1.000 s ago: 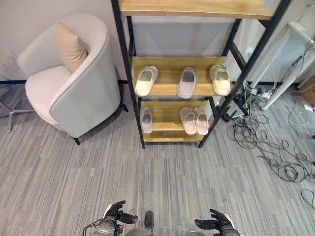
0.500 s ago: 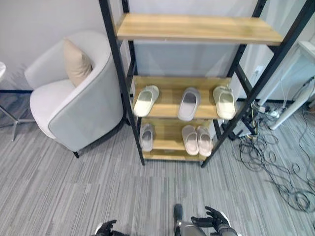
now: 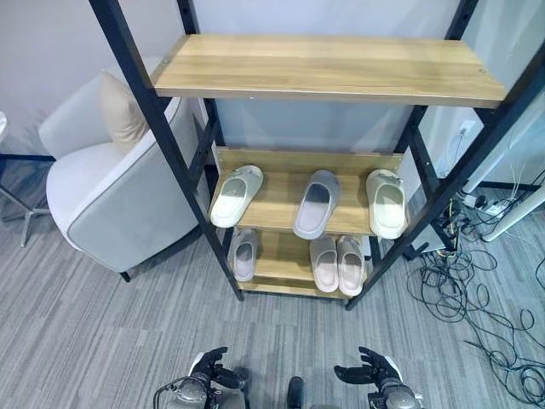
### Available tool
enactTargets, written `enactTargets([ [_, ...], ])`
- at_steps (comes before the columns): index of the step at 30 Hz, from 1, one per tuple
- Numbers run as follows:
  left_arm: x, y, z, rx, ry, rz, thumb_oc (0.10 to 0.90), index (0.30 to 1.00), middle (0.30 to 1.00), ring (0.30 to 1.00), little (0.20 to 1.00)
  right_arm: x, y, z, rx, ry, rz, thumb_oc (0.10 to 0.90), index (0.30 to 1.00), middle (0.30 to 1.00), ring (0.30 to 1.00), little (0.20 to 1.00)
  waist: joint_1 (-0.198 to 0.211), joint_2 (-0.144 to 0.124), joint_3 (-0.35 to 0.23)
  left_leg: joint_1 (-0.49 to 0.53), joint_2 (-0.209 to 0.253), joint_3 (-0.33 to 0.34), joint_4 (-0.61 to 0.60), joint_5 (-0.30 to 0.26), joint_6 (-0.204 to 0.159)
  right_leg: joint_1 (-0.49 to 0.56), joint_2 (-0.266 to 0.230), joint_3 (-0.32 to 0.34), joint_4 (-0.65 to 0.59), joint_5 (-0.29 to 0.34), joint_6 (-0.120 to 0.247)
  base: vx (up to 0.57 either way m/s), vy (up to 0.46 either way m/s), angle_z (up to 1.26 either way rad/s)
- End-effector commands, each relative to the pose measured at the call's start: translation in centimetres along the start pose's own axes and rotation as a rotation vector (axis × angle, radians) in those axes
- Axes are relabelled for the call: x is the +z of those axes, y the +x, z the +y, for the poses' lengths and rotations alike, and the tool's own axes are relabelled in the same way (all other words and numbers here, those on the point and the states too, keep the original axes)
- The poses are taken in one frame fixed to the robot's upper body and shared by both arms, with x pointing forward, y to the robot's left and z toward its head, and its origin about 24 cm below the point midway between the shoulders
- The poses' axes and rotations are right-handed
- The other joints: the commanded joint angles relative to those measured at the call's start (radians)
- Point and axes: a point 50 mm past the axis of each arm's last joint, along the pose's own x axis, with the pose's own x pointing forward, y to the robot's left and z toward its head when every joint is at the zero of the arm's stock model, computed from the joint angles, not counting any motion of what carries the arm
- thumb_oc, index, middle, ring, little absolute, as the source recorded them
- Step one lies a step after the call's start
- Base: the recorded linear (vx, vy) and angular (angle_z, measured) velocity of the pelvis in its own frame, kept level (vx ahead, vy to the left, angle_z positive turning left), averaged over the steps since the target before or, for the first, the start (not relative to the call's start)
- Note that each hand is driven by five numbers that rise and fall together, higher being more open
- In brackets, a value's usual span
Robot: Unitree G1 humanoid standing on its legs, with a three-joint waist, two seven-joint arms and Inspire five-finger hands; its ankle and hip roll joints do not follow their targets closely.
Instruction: Arrange the slippers neatly on the shoe rack.
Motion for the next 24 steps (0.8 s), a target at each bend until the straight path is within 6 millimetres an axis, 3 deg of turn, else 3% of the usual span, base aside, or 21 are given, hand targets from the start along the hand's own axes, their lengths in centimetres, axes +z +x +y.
enactTargets([
  [1, -1.7, -0.4, 0.9, 0.02, 0.061, 0.038, 0.8, 0.9, 0.9, 0.9, 0.9, 1.0, -0.1, 0.2, 0.0, 0.024, -0.079, 0.8, 0.9, 0.9, 0.9, 0.9, 0.028, -0.011, -0.034, -0.033, -0.052, -0.034, 0.103, -0.008, 0.063, 0.06, -0.044, 0.046, 0.093, -0.168, 0.113, 0.2, 0.157, -0.54],
  [5, -2.1, -0.5, 1.3, 0.021, 0.064, 0.051, 0.8, 0.9, 0.9, 0.9, 0.9, 0.5, -0.2, 0.5, 0.022, 0.001, -0.065, 0.8, 0.9, 0.9, 0.9, 0.9, 0.034, -0.016, -0.063, 0.029, -0.07, -0.026, 0.058, -0.041, 0.1, 0.028, -0.07, 0.052, 0.2, -0.176, 0.15, 0.15, 0.143, -0.39],
  [8, -1.7, -0.4, 1.9, 0.04, 0.051, 0.037, 0.8, 0.9, 0.9, 0.9, 0.9, 1.5, -0.1, 0.9, 0.04, -0.009, -0.095, 0.8, 0.9, 0.9, 0.9, 0.9, 0.025, -0.004, -0.051, 0.063, -0.065, -0.018, 0.035, -0.053, 0.124, -0.077, -0.089, 0.042, 0.36, -0.133, 0.192, 0.04, 0.11, -0.19],
  [10, -1.6, -0.4, 2.3, 0.05, 0.044, 0.033, 0.8, 0.9, 0.9, 0.9, 0.9, 2.0, -0.1, 1.1, 0.043, -0.001, -0.115, 0.8, 0.9, 0.9, 0.9, 0.9, 0.019, 0.006, -0.046, 0.084, -0.063, -0.019, 0.017, -0.061, 0.129, -0.118, -0.1, 0.031, 0.401, -0.123, 0.204, 0.05, 0.079, -0.11],
  [14, -2.0, -0.5, 2.6, 0.059, 0.044, 0.05, 0.8, 0.9, 0.9, 0.9, 0.9, 2.1, 0.0, 1.1, 0.041, -0.005, -0.115, 0.8, 0.9, 0.9, 0.9, 0.9, 0.008, 0.01, -0.045, 0.121, -0.065, -0.024, 0.004, -0.084, 0.129, -0.159, -0.116, 0.002, 0.289, -0.109, 0.185, 0.1, -0.006, 0.0],
  [17, -2.4, -0.5, 2.5, 0.056, 0.055, 0.062, 0.8, 0.9, 0.9, 0.9, 0.9, 1.9, -0.2, 1.1, 0.047, -0.008, -0.123, 0.8, 0.9, 0.9, 0.9, 0.9, 0.007, -0.004, -0.05, 0.129, -0.08, -0.018, 0.012, -0.095, 0.125, -0.111, -0.125, 0.011, 0.186, -0.099, 0.184, 0.06, -0.03, 0.17],
  [24, -2.4, -0.5, 2.5, 0.056, 0.055, 0.062, 0.8, 0.9, 0.9, 0.9, 0.9, 1.9, -0.2, 1.1, 0.047, -0.008, -0.123, 0.8, 0.9, 0.9, 0.9, 0.9, 0.007, -0.004, -0.049, 0.13, -0.08, -0.018, 0.012, -0.095, 0.125, -0.11, -0.125, 0.011, 0.185, -0.099, 0.184, 0.0, -0.002, -0.02],
])
